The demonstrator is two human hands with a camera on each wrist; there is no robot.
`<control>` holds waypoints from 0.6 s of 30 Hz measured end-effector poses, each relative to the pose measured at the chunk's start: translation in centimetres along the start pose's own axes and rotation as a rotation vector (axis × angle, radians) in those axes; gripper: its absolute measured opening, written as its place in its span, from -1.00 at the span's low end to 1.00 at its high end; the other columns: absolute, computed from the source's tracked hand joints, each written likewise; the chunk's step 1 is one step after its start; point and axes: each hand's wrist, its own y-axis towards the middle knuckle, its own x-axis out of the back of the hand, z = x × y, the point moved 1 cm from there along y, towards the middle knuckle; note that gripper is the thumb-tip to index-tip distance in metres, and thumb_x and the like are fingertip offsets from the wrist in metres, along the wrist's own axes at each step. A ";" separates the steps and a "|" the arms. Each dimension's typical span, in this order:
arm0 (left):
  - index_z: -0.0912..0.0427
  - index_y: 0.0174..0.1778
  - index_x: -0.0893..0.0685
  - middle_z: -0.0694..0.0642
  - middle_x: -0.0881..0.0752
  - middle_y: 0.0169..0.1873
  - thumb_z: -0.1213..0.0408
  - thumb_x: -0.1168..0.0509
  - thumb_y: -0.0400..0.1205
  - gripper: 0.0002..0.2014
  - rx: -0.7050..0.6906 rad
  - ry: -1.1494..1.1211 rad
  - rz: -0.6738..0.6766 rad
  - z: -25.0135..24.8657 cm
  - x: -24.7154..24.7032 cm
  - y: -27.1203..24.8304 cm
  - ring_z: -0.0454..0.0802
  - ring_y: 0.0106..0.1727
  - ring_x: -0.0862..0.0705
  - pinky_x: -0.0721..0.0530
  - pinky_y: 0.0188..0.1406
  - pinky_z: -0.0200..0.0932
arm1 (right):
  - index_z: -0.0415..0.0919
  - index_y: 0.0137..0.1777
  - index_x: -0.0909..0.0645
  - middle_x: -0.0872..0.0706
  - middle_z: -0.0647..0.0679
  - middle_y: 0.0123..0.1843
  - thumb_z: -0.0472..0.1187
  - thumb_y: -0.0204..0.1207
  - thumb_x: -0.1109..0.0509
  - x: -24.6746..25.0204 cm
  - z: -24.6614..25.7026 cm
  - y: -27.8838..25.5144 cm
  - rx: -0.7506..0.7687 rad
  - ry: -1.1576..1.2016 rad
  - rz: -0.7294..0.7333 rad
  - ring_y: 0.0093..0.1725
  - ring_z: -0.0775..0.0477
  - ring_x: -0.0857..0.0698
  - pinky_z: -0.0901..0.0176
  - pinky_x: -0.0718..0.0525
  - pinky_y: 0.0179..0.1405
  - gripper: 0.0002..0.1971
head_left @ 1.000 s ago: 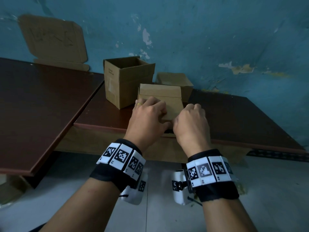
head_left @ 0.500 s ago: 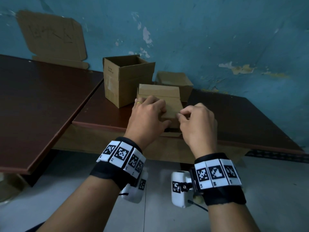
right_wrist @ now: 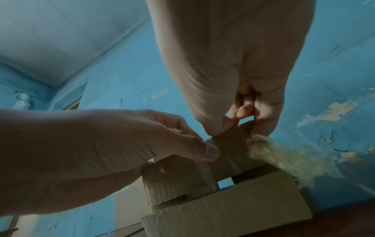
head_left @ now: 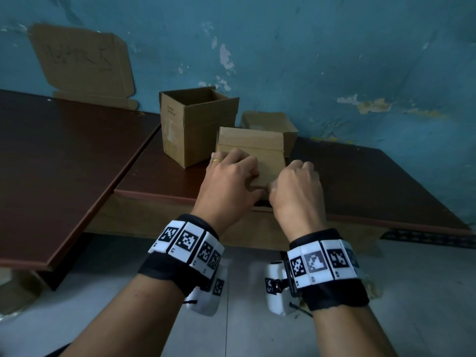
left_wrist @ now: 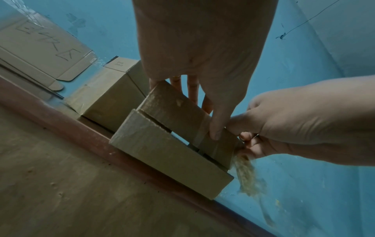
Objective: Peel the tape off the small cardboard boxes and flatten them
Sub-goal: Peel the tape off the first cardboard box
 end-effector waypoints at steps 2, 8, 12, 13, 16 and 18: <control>0.09 0.09 -0.74 0.07 -0.69 0.21 0.06 -0.68 0.51 -0.65 0.007 0.003 0.003 0.0 0.0 0.0 0.24 0.29 -0.56 -0.63 0.34 0.30 | -0.46 0.56 -0.39 -0.52 -0.37 0.50 -0.10 0.82 -0.32 -0.4 -0.1 -0.1 -0.025 0.061 -0.024 0.45 -0.32 -0.60 0.00 -0.61 0.31 -0.51; 0.07 0.14 -0.73 0.07 -0.69 0.28 0.07 -0.66 0.53 -0.64 0.028 0.006 0.023 0.0 0.2 0.1 0.23 0.39 -0.54 -0.63 0.42 0.33 | -0.25 0.17 -0.60 -0.67 -0.17 0.22 -0.10 0.81 -0.27 -0.7 -2.5 0.4 -0.141 0.515 -0.212 0.10 -0.13 -0.69 0.02 -0.58 -0.01 -0.79; 0.08 0.16 -0.73 0.09 -0.68 0.30 0.07 -0.64 0.55 -0.65 0.044 0.019 0.034 -0.1 0.2 0.1 0.26 0.42 -0.54 -0.60 0.48 0.39 | -0.11 0.01 -0.70 -0.74 -0.05 0.06 0.04 0.72 -0.46 -1.2 -2.7 0.6 -0.053 0.485 -0.200 0.04 -0.07 -0.73 0.06 -0.65 -0.05 -0.78; 0.08 0.16 -0.73 0.10 -0.68 0.30 0.08 -0.64 0.55 -0.65 0.047 0.020 0.036 -0.2 0.3 0.1 0.26 0.43 -0.54 -0.59 0.49 0.40 | -0.11 0.00 -0.71 -0.73 -0.04 0.07 0.00 0.72 -0.49 -1.2 -2.6 0.6 -0.047 0.469 -0.207 0.06 -0.09 -0.74 0.05 -0.65 -0.04 -0.81; 0.08 0.16 -0.73 0.08 -0.68 0.29 0.07 -0.65 0.54 -0.64 0.046 0.028 0.039 -0.3 0.2 0.1 0.25 0.42 -0.55 -0.60 0.48 0.39 | -0.13 0.00 -0.70 -0.66 -0.04 0.14 -0.07 0.76 -0.45 -1.2 -2.5 0.5 -0.018 0.387 -0.199 0.09 -0.16 -0.73 -0.02 -0.66 -0.05 -0.84; 0.07 0.16 -0.72 0.08 -0.68 0.30 0.06 -0.64 0.55 -0.64 0.046 0.033 0.046 -0.3 0.2 0.1 0.25 0.41 -0.55 -0.61 0.47 0.39 | -0.18 0.09 -0.70 -0.65 -0.08 0.22 -0.09 0.80 -0.39 -1.0 -2.1 0.4 0.010 0.315 -0.209 0.11 -0.21 -0.74 0.00 -0.62 -0.08 -0.83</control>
